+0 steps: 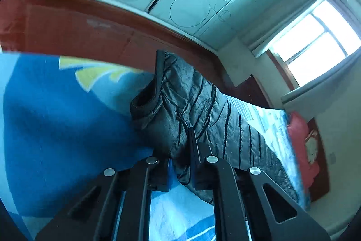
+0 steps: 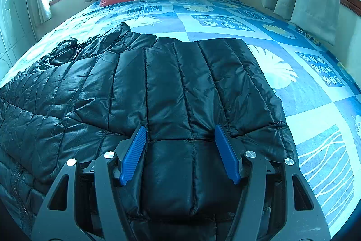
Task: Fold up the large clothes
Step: 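Grasp the other jacket sleeve with the left tool and lift it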
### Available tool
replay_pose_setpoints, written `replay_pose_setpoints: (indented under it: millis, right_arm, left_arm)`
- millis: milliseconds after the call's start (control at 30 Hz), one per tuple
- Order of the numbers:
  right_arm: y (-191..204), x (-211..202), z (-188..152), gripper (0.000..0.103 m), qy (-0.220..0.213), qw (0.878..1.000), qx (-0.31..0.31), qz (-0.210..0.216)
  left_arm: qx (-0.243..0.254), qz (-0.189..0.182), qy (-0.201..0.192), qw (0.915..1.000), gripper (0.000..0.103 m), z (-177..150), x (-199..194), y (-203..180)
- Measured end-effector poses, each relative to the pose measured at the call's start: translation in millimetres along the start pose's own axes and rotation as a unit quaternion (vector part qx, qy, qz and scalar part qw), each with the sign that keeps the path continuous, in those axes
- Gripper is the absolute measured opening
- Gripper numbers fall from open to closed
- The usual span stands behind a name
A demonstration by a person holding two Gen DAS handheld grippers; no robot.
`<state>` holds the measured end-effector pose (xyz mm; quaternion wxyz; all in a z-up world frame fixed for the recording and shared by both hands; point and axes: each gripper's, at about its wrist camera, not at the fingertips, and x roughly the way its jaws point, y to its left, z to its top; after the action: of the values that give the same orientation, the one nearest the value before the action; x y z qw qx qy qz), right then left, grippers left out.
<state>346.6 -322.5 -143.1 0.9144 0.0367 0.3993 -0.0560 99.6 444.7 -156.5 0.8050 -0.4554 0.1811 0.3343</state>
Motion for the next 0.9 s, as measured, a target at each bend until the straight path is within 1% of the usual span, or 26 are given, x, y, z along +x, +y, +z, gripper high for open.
replay_pose_setpoints:
  millis: [33,67,133,200,233,300,367,400,500,533,567,600,633,700,733,767,800,833,900]
  right_arm:
    - [0,0,0,0.063,0.000,1.000,0.000,0.000]
    - [0,0,0,0.063,-0.001,1.000,0.000,0.000]
    - [0,0,0,0.063,-0.001,1.000,0.000,0.000]
    - [0,0,0,0.063,-0.001,1.000,0.000,0.000]
    - [0,0,0,0.063,-0.001,1.000,0.000,0.000]
    - [0,0,1,0.063,-0.001,1.000,0.002,0.002]
    - [-2,0,2,0.063,-0.002,1.000,0.004,0.006]
    - [-3,0,3,0.063,-0.002,1.000,0.004,0.006]
    - [-5,0,4,0.063,-0.004,1.000,0.007,0.008]
    - [-5,0,4,0.063,-0.004,1.000,0.008,0.009]
    - [-5,0,3,0.063,-0.005,1.000,0.009,0.009]
    - [-6,1,4,0.063,-0.005,1.000,0.010,0.010]
    - [-4,1,3,0.063,-0.006,1.000,0.012,0.011]
    - [-6,2,4,0.063,-0.007,1.000,0.015,0.015]
    - [-6,2,4,0.063,-0.008,1.000,0.017,0.016]
    - [-7,2,3,0.063,-0.009,1.000,0.018,0.017]
    - [-7,2,3,0.063,-0.010,1.000,0.020,0.017]
    - [-7,2,3,0.063,-0.010,1.000,0.021,0.018]
    - [-7,2,2,0.063,-0.011,1.000,0.022,0.018]
  left_arm:
    - [0.026,0.011,-0.006,0.9996,0.007,0,-3,-11]
    - [0.038,0.015,-0.010,0.9991,0.007,0,-4,-19]
    - [0.076,0.008,-0.023,0.9968,0.006,-4,-13,-45]
    - [0.116,-0.004,-0.034,0.9927,0.006,-10,-21,-72]
    - [0.151,-0.017,-0.042,0.9875,0.006,-19,-28,-96]
    - [0.191,-0.041,-0.045,0.9797,0.006,-34,-30,-124]
    - [0.241,-0.074,-0.034,0.9672,0.006,-60,-35,-166]
    - [0.255,-0.085,-0.029,0.9627,0.006,-69,-34,-179]
    - [0.313,-0.126,-0.003,0.9413,0.006,-114,-38,-238]
    - [0.326,-0.135,0.003,0.9357,0.006,-125,-41,-249]
    - [0.346,-0.146,0.011,0.9265,0.006,-142,-44,-268]
    - [0.361,-0.153,0.017,0.9199,0.006,-156,-44,-282]
    - [0.386,-0.162,0.025,0.9080,0.006,-178,-46,-302]
    - [0.423,-0.173,0.036,0.8886,0.006,-213,-50,-327]
    - [0.448,-0.178,0.042,0.8749,0.006,-237,-50,-341]
    - [0.467,-0.182,0.048,0.8640,0.006,-256,-51,-351]
    - [0.478,-0.186,0.053,0.8566,0.006,-271,-51,-360]
    - [0.494,-0.193,0.066,0.8451,0.006,-294,-51,-371]
    - [0.512,-0.201,0.085,0.8306,0.006,-326,-46,-388]
